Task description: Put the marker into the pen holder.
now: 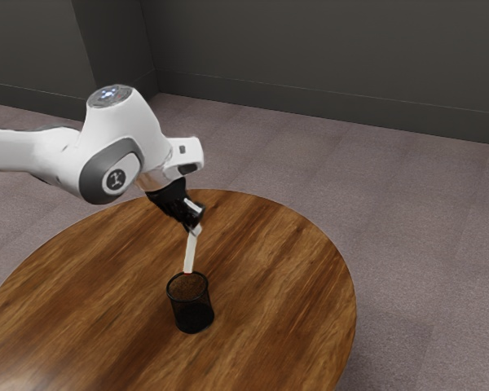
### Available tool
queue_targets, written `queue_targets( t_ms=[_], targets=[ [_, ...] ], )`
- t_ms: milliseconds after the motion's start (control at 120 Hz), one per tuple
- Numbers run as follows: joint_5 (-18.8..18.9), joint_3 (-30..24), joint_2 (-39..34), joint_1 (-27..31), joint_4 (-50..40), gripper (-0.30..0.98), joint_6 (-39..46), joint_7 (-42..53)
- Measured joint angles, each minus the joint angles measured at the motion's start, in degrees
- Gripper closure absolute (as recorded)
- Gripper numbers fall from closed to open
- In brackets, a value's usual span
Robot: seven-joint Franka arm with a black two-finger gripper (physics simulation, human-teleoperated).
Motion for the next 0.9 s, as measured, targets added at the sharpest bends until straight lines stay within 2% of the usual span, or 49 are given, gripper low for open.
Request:
queue_targets(
  t_ms=[417,650,692,817,900],
  targets=[
    [0.1,-1.6,-4.6,0.2,-5.9,0.79,-0.1,-1.9],
    [0.1,-1.7,-2.7,0.2,-8.5,0.78,-0.1,-2.6],
    [0.0,-1.7,-2.0,0.2,-8.6,0.73,-0.2,-2.6],
    [-1.1,-1.4,1.9,1.0,-6.6,0.45,-1.1,-1.7],
    [-1.5,-1.2,3.7,1.8,6.6,0.31,-8.8,-0.5]
  ],
)
